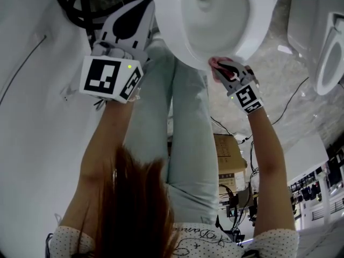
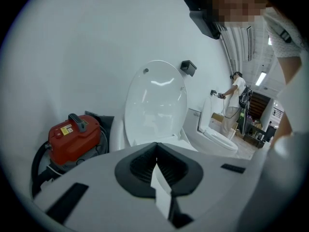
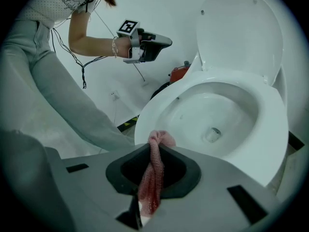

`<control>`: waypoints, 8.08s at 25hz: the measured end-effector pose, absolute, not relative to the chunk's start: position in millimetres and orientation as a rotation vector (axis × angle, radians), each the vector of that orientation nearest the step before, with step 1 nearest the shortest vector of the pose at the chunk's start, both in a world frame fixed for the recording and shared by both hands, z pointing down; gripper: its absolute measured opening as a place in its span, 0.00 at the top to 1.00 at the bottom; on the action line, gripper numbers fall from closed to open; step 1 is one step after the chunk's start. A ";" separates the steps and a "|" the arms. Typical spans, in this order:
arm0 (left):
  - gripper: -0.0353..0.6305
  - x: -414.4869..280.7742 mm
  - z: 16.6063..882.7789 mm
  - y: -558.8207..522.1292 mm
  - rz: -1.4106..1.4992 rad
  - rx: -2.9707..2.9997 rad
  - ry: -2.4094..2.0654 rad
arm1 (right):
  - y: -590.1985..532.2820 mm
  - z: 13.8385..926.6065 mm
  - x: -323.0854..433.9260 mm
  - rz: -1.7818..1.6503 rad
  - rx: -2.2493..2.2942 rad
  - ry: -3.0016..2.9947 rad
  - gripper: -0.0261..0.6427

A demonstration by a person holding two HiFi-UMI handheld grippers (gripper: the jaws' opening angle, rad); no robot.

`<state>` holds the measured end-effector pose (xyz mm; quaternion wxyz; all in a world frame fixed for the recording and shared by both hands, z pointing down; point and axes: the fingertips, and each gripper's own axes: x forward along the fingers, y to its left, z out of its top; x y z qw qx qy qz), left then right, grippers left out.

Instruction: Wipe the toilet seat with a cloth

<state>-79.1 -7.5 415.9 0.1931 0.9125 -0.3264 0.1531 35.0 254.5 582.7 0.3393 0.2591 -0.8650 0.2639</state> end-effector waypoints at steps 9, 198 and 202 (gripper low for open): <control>0.95 -92.0 421.5 -12.8 0.433 2.522 -0.967 | 249.6 584.3 19.6 0.681 0.651 -2.227 0.88; 0.95 -80.0 422.8 -100.0 0.563 2.402 -1.079 | -81.5 562.2 20.5 0.569 1.198 -2.235 0.88; 0.94 -77.6 422.5 -98.9 0.564 2.407 -1.072 | -83.9 562.4 27.0 0.586 1.235 -2.222 0.88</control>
